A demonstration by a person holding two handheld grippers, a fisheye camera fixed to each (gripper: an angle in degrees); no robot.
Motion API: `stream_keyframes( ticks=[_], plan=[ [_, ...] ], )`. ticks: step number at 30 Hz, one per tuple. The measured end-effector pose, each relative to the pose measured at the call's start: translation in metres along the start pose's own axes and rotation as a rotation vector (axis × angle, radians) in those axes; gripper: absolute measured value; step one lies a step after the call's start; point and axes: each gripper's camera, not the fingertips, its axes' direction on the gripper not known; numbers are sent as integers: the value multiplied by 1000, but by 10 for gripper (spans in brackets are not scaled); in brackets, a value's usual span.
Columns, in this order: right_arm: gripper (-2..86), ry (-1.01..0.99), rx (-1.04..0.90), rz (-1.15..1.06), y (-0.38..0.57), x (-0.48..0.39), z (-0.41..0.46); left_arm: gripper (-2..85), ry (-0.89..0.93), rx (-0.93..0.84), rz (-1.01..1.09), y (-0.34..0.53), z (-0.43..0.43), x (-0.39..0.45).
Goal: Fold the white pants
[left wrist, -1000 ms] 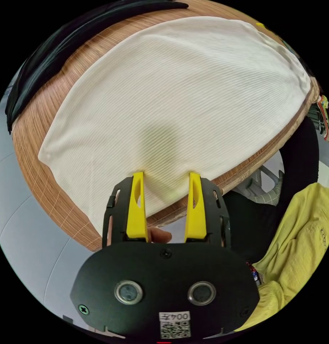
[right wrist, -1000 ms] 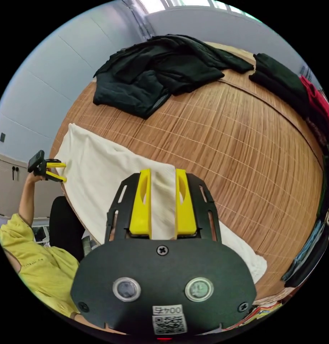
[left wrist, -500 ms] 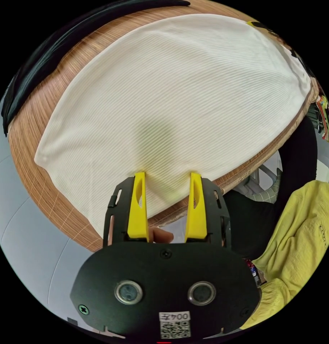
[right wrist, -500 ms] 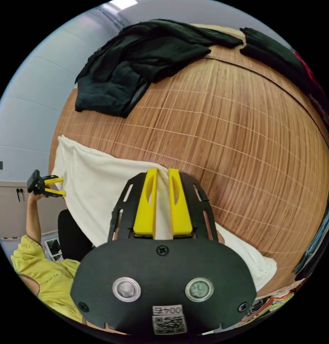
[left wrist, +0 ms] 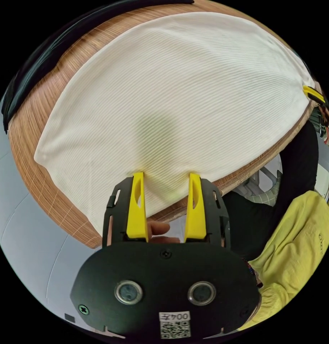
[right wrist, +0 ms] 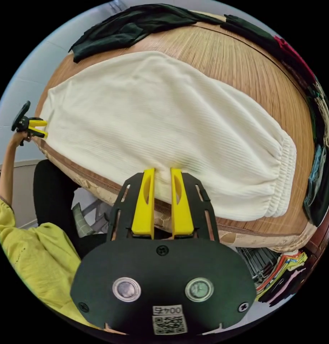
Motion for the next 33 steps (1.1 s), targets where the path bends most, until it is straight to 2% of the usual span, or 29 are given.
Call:
stream_keyframes(
  ticks=[7, 12, 15, 18, 21, 23, 26, 29, 33],
  plan=[
    [80, 28, 46, -1, 27, 10, -3, 166, -30, 74, -50, 30, 33, -16],
    [69, -121, 167, 100, 73, 40, -22, 170, -11, 237, -101, 74, 60, -36],
    [98, -272, 313, 125, 119, 47, -40, 180, 58, 305, -131, 114, 73, -61],
    [102, -459, 412, 124, 168, 50, -38, 185, 141, 459, -216, 179, 86, -102],
    [95, -540, 445, 153, 207, 51, -19, 181, 448, 713, -422, 265, 124, -161],
    [86, -566, 438, 182, 228, 53, -1, 174, 834, 997, -598, 330, 180, -199],
    [83, -524, 394, 184, 241, 53, 15, 170, 1196, 1248, -800, 376, 262, -218],
    [80, -511, 385, 160, 247, 55, 15, 176, 1202, 1261, -926, 390, 309, -220],
    [73, -501, 371, 164, 259, 64, 19, 178, 1262, 1326, -984, 396, 344, -226]
  ],
)
